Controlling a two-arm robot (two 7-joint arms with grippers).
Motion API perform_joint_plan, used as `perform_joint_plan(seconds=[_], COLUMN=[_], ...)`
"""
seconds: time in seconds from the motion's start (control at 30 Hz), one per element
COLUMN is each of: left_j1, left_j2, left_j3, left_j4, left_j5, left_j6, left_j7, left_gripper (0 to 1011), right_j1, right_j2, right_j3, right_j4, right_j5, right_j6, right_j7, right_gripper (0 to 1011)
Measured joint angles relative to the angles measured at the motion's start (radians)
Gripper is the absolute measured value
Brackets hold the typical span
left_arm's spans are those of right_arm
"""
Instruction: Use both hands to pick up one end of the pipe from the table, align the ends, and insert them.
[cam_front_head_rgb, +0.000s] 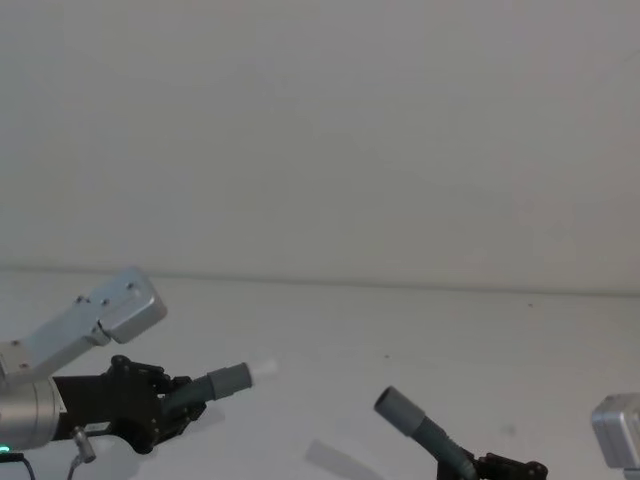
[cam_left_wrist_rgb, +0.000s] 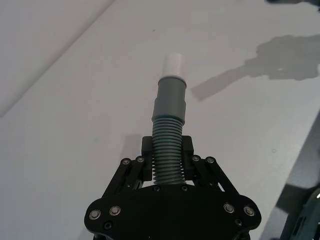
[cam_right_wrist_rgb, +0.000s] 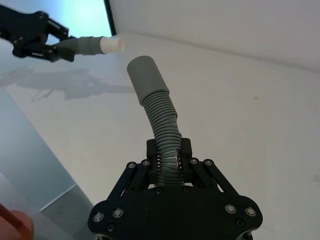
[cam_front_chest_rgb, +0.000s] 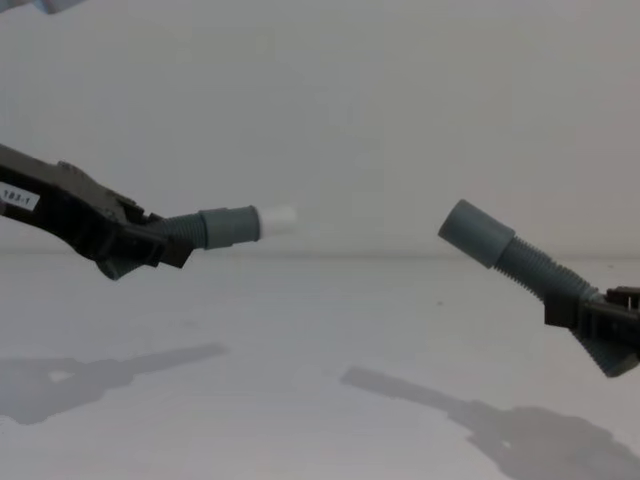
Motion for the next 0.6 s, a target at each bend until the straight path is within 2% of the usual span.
perform_joint_plan(seconds=[0.37, 0.6], left_j1=[-0.054, -0.077], left_j2=[0.025, 0.028], left_j3=[0.04, 0.06], left_j4=[0.032, 0.048], left_j5=[-0.02, -0.027], left_j6=[-0.067, -0.089], left_j7=[-0.111, -0.153], left_gripper=[299, 299], right_j1=[0.015, 0.027], right_j2=[0.038, 0.054], right_j3=[-0.026, -0.043], right_j4=[0.055, 0.082], right_j5=[-0.027, -0.045], right_j6=[-0.14, -0.199], right_j7=[0.071, 0.096], right_gripper=[233, 233])
